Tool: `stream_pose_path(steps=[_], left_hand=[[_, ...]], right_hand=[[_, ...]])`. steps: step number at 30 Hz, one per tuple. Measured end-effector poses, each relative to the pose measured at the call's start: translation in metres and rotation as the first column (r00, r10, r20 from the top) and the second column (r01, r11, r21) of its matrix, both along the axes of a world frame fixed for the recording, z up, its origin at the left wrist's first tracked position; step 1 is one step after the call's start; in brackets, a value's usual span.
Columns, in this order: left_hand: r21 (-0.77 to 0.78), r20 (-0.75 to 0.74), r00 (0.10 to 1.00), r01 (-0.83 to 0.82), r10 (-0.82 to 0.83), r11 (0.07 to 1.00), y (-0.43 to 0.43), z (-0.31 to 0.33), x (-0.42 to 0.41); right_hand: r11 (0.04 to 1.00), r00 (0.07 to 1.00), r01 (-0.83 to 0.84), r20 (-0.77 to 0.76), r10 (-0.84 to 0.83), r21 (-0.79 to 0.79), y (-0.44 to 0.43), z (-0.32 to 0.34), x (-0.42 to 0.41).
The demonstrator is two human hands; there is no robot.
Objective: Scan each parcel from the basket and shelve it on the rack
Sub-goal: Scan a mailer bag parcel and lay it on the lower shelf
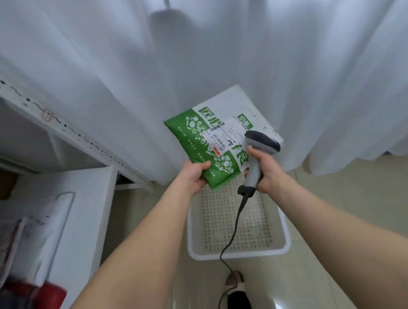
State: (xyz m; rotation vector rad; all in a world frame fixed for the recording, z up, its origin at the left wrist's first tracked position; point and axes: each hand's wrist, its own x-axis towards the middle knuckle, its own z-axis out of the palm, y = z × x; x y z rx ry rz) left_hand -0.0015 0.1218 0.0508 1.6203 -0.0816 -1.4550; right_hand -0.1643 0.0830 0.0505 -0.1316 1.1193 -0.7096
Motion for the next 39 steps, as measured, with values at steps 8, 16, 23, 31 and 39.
stream_pose_path(steps=[8, 16, 23, 31, 39], left_hand=[[-0.061, 0.044, 0.998, 0.055, -0.053, 0.997, 0.084, 0.079, -0.058], [-0.143, 0.027, 0.989, -0.141, 0.146, 0.980, 0.138, 0.162, -0.084], [-0.143, 0.635, 0.728, -0.218, 0.259, 0.965, 0.165, 0.204, -0.032], [-0.019, 0.526, 0.826, 0.249, -0.202, 0.968, 0.201, 0.232, -0.007], [-0.049, 0.359, 0.914, 0.222, -0.190, 0.974, 0.219, 0.250, 0.001]], right_hand=[[0.999, 0.995, -0.010, 0.101, 0.015, -0.053, 0.054, 0.095, -0.045], [0.972, 0.994, -0.014, -0.105, -0.011, -0.235, 0.097, 0.165, -0.075], [0.909, 0.978, -0.121, -0.202, 0.042, -0.399, 0.129, 0.199, -0.073], [0.841, 0.956, -0.260, -0.247, 0.157, -0.474, 0.159, 0.233, -0.063], [0.841, 0.966, -0.236, -0.209, 0.150, -0.487, 0.173, 0.256, -0.052]])
